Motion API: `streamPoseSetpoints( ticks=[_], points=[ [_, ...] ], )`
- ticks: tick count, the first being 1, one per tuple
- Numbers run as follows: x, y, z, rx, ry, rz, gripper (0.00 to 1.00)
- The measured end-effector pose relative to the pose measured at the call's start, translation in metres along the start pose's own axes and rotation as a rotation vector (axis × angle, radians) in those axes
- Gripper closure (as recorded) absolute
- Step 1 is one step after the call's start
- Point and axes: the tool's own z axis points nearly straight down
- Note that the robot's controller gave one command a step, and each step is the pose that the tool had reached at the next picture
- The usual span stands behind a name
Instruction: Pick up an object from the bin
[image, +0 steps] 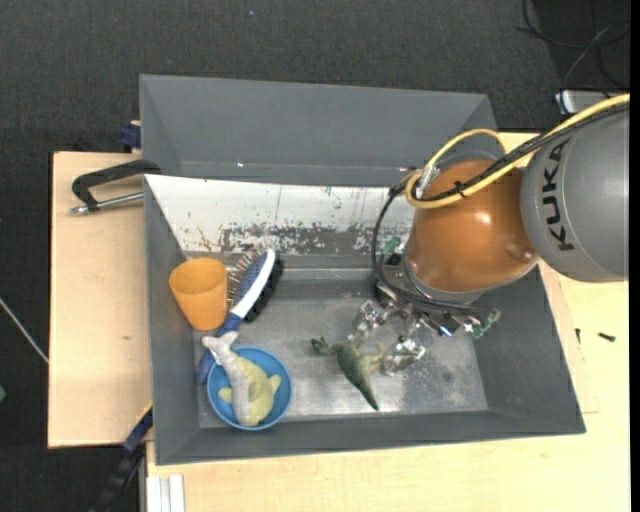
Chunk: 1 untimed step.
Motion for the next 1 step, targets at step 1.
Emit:
streamPoseSetpoints(
  ticks=[1],
  points=[
    [-0.0021, -0.0003, -0.0252, 0.002, -0.002, 0.002, 1.0]
  ],
)
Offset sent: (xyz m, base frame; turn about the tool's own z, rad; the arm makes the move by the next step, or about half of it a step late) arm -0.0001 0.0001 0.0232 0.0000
